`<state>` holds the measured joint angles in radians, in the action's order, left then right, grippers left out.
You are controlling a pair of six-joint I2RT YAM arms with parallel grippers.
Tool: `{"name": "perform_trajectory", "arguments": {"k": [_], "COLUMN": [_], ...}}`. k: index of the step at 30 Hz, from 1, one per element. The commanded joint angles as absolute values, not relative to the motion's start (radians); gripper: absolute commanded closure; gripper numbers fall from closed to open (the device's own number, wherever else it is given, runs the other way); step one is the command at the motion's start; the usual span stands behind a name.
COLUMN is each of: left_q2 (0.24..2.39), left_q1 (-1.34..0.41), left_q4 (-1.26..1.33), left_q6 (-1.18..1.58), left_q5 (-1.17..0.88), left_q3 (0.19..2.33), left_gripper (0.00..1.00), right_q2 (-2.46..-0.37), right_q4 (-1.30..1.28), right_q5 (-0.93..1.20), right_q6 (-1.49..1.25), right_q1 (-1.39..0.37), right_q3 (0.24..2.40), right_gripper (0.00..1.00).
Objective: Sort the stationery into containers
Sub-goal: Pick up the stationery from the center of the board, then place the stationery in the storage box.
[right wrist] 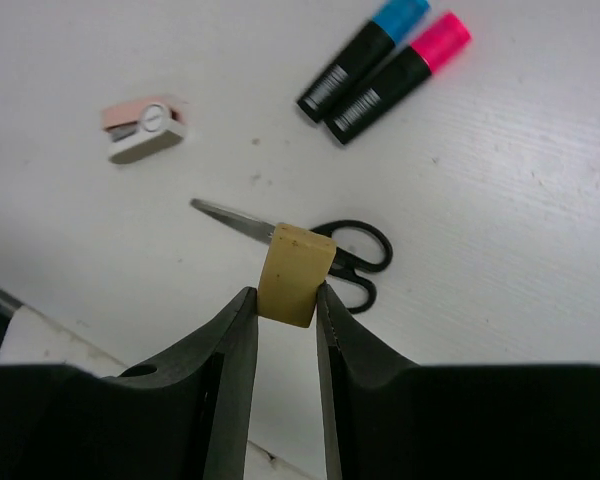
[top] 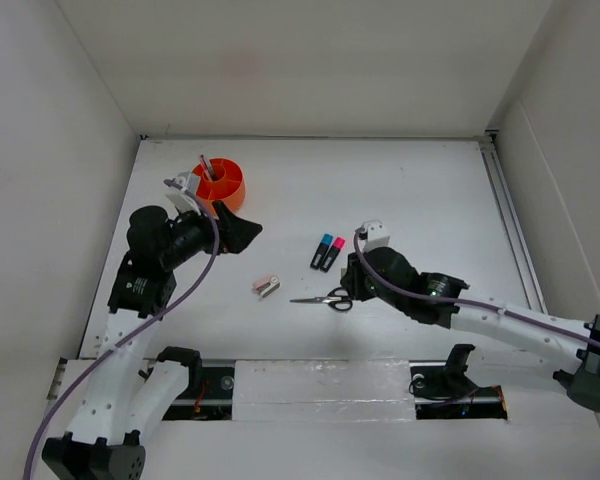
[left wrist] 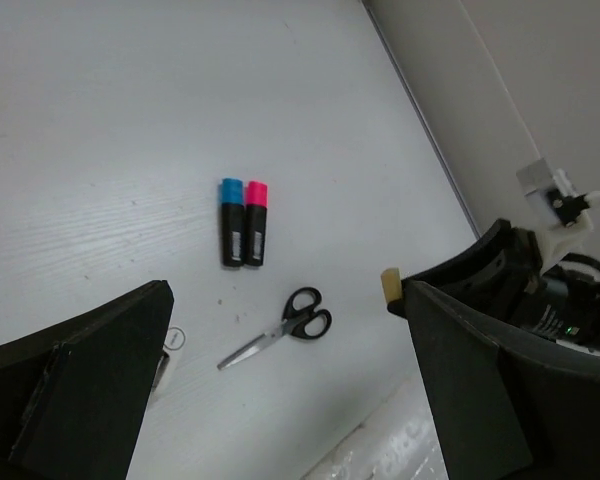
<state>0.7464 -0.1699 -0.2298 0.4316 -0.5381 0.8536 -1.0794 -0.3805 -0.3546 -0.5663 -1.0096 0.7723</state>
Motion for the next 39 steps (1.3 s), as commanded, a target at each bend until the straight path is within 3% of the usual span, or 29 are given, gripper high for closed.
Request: {"name": "perform_trajectory", "arguments": {"k": [1, 7, 15, 34, 39], "left_q2": [0.781, 0.781, 0.811, 0.841, 0.85], "left_q1": [-0.172, -0.172, -0.172, -0.172, -0.172], "left_q4": [-0.134, -0.029, 0.003, -0.046, -0.066], "left_q6": [0.431, 0.489, 0.488, 0.479, 0.469], "left_q5": [-0.745, -0.943, -1.066, -1.022, -0.994], "left_q3": [0.818, 0.741, 0.71, 0.692, 0.701], "left_gripper": [0.0, 0.0, 0.0, 0.0, 0.17], "right_q2": [-0.988, -0.974, -1.164, -1.358, -1.358], "right_q4": [-0.218, -0.106, -0.032, 0.089, 0.144], "right_q5": [-0.281, -0.077, 0.099, 0.137, 0.112], "right_q6": [-0.381, -0.198, 0.055, 0.222, 0.222], "right_q1": [-1.023, -1.043, -1.095, -1.095, -1.104], "right_q3": [0.762, 0.801, 0.903, 1.085, 1.072], "right_gripper": [1.0, 1.0, 1.0, 1.0, 1.0]}}
